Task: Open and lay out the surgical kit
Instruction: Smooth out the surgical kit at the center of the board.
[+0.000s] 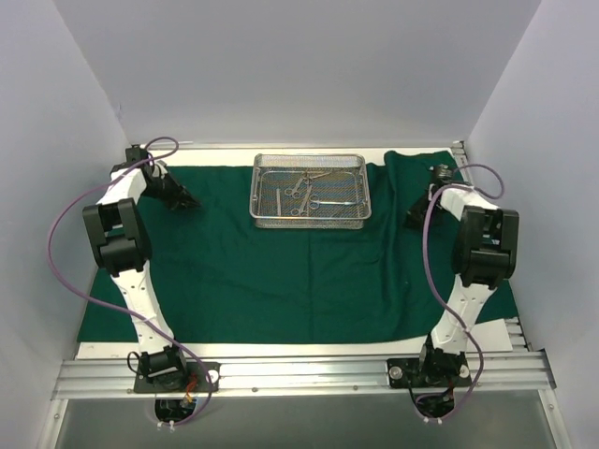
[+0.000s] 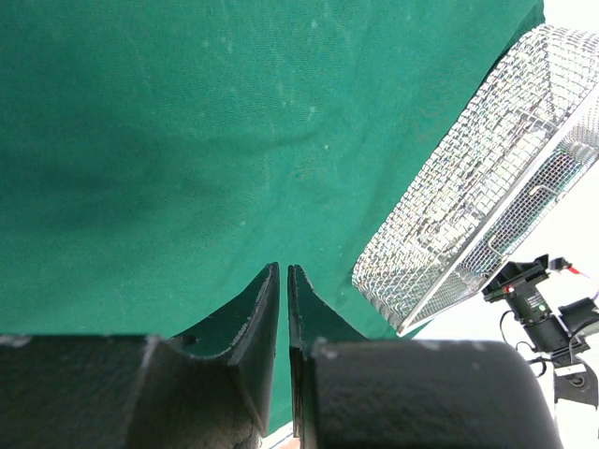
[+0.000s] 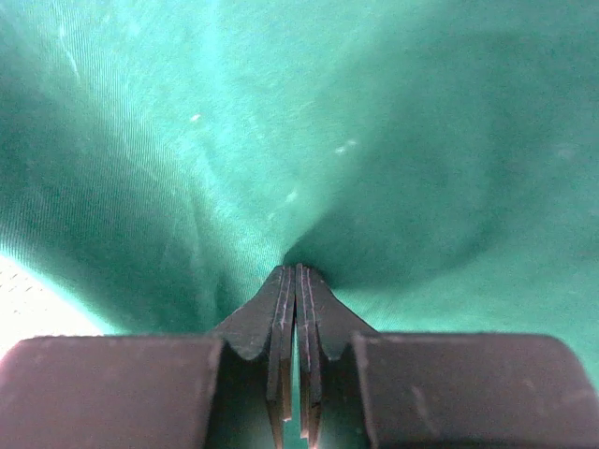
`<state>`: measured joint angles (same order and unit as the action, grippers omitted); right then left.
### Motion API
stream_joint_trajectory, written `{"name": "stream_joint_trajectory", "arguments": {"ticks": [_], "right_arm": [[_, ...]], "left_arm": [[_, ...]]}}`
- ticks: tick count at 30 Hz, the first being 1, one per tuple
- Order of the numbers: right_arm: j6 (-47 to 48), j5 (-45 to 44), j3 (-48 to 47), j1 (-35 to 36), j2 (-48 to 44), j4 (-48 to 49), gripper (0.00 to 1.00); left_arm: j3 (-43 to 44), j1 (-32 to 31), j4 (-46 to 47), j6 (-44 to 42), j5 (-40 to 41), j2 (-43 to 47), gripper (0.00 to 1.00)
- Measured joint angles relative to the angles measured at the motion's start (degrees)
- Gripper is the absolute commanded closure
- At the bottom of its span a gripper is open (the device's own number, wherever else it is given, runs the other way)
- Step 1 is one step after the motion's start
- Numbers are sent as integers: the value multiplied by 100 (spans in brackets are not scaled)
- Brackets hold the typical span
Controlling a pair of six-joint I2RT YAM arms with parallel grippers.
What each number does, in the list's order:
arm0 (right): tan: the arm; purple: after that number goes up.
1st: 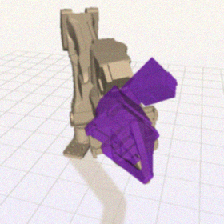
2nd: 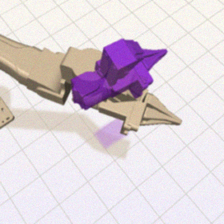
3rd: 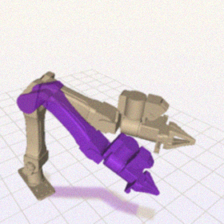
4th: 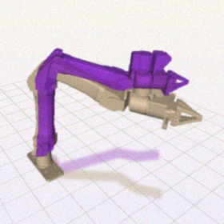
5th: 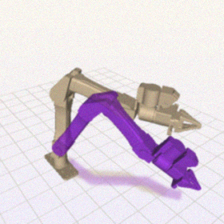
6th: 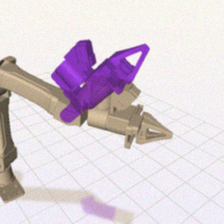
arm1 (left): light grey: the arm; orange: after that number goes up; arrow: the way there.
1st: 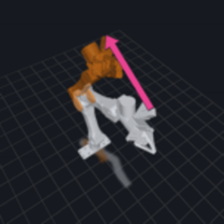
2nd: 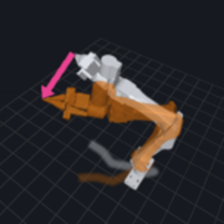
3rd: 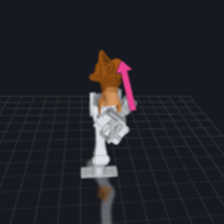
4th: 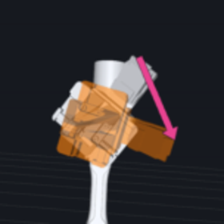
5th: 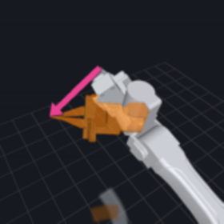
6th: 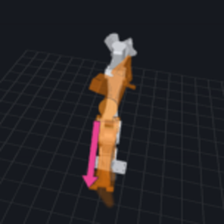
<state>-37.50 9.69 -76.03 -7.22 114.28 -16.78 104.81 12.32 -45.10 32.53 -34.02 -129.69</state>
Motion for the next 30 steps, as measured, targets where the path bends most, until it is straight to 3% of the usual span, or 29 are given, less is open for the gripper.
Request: {"name": "stream_joint_trajectory", "arguments": {"ticks": [7, 15, 19, 26, 30], "right_arm": [[46, -90, 868, -885, -638, 105, 100], [352, -247, 826, -870, -713, -125, 100], [645, -400, 103, -774, -525, -470, 100], [1095, -544, -1436, -313, -348, -476, 86], [1161, -422, -2258, -37, 219, -330, 82]], "left_arm": [[-295, 0, 151, 20, -22, 57, 83], [-317, -2, 205, 26, -33, 57, 83], [-317, -2, 197, 11, 20, 59, 83], [-315, -22, 129, -146, 339, 184, 83], [-177, -24, 55, -260, 505, 229, 82]]}}
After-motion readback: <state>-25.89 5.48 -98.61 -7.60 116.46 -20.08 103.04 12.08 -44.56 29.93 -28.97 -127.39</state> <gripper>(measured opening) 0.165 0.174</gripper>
